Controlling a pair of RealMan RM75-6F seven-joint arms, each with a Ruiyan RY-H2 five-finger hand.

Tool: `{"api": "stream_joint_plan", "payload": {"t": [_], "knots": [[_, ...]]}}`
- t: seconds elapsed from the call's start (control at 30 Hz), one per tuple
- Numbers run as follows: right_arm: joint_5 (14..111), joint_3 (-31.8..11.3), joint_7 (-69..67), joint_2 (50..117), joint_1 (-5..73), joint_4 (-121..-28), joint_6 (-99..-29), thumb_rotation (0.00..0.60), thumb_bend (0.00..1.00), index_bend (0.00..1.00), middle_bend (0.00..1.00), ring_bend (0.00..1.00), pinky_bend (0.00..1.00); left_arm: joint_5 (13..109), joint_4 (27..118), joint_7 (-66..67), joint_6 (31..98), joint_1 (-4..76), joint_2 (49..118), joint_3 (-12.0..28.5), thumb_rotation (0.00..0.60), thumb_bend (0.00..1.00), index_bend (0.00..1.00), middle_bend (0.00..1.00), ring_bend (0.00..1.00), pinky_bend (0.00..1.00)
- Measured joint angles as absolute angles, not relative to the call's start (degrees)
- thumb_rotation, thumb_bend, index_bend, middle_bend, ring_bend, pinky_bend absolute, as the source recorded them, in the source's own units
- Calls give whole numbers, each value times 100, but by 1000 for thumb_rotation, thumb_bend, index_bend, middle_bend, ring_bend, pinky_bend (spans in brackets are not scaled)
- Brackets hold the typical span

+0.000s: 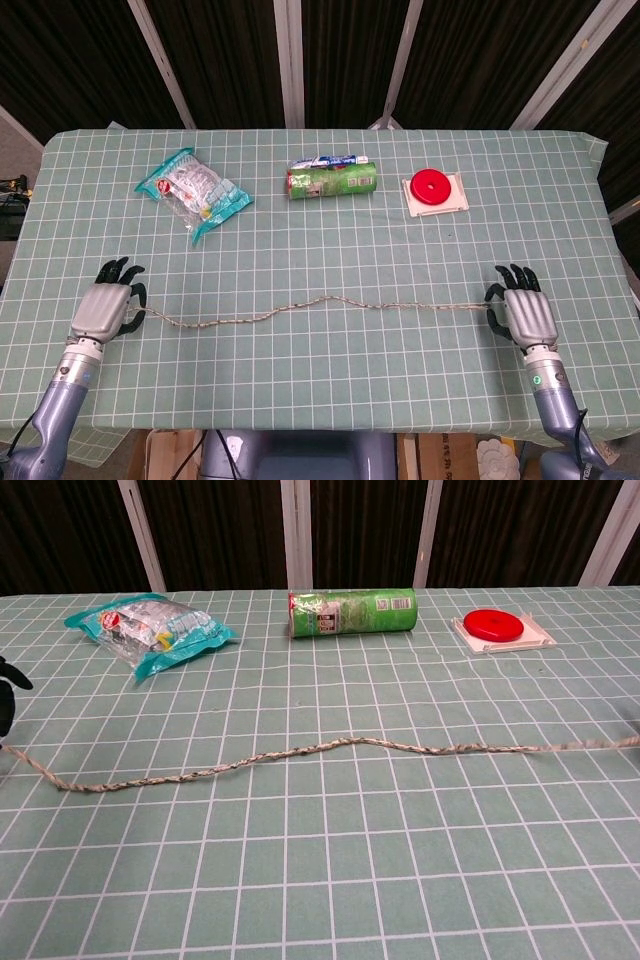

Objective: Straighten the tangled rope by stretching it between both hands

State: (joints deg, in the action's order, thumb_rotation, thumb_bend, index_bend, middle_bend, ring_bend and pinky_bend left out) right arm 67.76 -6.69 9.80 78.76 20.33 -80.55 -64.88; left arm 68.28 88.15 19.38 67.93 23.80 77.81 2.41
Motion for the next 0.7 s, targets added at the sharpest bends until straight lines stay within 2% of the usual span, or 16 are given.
{"api": "stream_joint_plan", "payload": {"t": [0.03, 0.07, 0.23, 0.37, 0.47, 0.63, 0.7], "knots": [[6750, -647, 1061, 7870, 2042, -8059, -6438, 600, 495, 7, 0, 0, 0, 6817, 8802, 2010, 6801, 2378, 7789, 236, 600, 326, 465, 110, 8, 0], [6718, -638, 1132, 7860, 2048, -8071, -6408, 600, 495, 0, 0, 0, 0, 6800, 8796, 2096, 6815, 2372, 7796, 233, 600, 311, 448, 101, 6, 0], [6491, -635, 1405, 7735, 2015, -8338, -6391, 600, 497, 0, 0, 0, 0, 6598, 9017, 2442, 6919, 2275, 7689, 234, 600, 206, 325, 22, 0, 0], [6542, -632, 1428, 7566, 1918, -8600, -6598, 600, 499, 0, 0, 0, 0, 6581, 9404, 2391, 7108, 2117, 7471, 220, 600, 169, 292, 10, 0, 0], [6841, -611, 1261, 7461, 1775, -8766, -6979, 600, 498, 0, 0, 0, 0, 6816, 9630, 2100, 7477, 1889, 7335, 162, 600, 164, 256, 1, 0, 0], [7793, -416, 935, 7181, 1391, -8983, -7909, 600, 491, 0, 0, 0, 0, 7767, 9809, 1525, 8232, 1419, 7010, -120, 600, 146, 124, 0, 0, 0], [8123, -312, 815, 7053, 1224, -9038, -8231, 600, 481, 0, 0, 0, 0, 8188, 9833, 1268, 8581, 1208, 6846, -253, 600, 140, 103, 0, 0, 0]]}}
